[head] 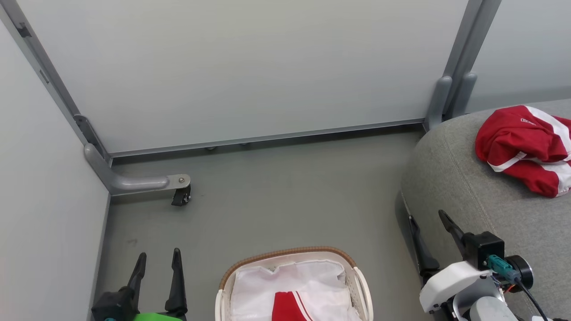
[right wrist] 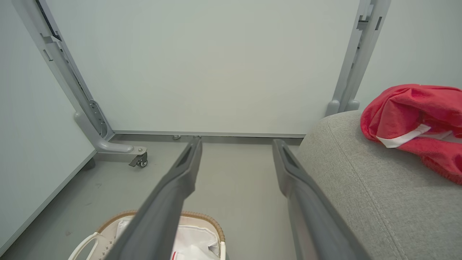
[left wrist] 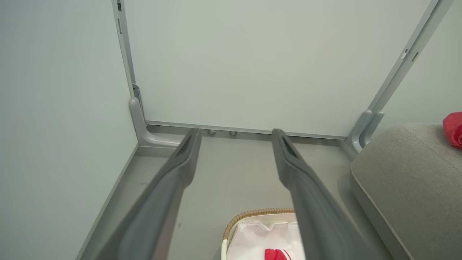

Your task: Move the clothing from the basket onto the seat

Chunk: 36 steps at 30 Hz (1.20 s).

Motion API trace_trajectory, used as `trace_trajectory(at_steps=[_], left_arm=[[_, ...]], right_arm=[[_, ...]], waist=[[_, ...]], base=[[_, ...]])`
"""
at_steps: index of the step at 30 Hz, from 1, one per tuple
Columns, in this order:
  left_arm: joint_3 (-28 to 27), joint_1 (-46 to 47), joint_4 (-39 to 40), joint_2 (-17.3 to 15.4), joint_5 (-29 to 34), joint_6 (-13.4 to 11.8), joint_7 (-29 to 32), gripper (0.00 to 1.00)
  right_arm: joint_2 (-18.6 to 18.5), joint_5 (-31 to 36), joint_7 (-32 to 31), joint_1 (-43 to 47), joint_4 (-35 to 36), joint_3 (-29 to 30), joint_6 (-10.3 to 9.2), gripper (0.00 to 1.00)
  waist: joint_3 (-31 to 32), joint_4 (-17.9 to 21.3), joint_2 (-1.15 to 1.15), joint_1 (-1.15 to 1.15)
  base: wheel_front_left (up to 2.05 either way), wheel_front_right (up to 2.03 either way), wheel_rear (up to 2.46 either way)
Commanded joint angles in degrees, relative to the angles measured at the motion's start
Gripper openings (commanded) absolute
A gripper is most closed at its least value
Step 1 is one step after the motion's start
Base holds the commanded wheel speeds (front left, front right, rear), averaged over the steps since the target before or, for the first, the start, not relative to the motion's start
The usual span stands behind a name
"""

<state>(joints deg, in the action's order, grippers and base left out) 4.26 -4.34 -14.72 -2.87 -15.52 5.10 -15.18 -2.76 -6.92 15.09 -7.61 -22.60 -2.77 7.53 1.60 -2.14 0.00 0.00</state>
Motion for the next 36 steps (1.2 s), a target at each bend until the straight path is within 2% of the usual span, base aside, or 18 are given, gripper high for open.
trace_trajectory(at_steps=[1, 22, 36], left_arm=[[0.39, -0.75, 0.31, -0.05, -0.33, 0.01, 0.05, 1.0], [1.81, -0.08, 0.01, -0.04, 0.67, -0.1, 0.05, 1.0], [3.77, 0.89, -0.31, -0.05, 2.89, 0.42, 0.04, 1.0]], right_arm=[[-0.25, 0.01, 0.12, 1.11, 0.17, -0.18, -0.08, 1.0], [-0.25, -0.79, 0.12, 0.87, 0.19, -1.63, -0.08, 1.0], [-0.24, 0.52, 0.12, 0.93, 1.15, -0.19, -0.08, 1.0]], waist=[[0.34, -0.03, 0.0, 0.0], [0.48, 0.29, 0.0, 0.0], [-0.57, 0.88, 0.0, 0.0]], base=[[0.0, 0.0, 0.0], [0.0, 0.0, 0.0], [0.0, 0.0, 0.0]])
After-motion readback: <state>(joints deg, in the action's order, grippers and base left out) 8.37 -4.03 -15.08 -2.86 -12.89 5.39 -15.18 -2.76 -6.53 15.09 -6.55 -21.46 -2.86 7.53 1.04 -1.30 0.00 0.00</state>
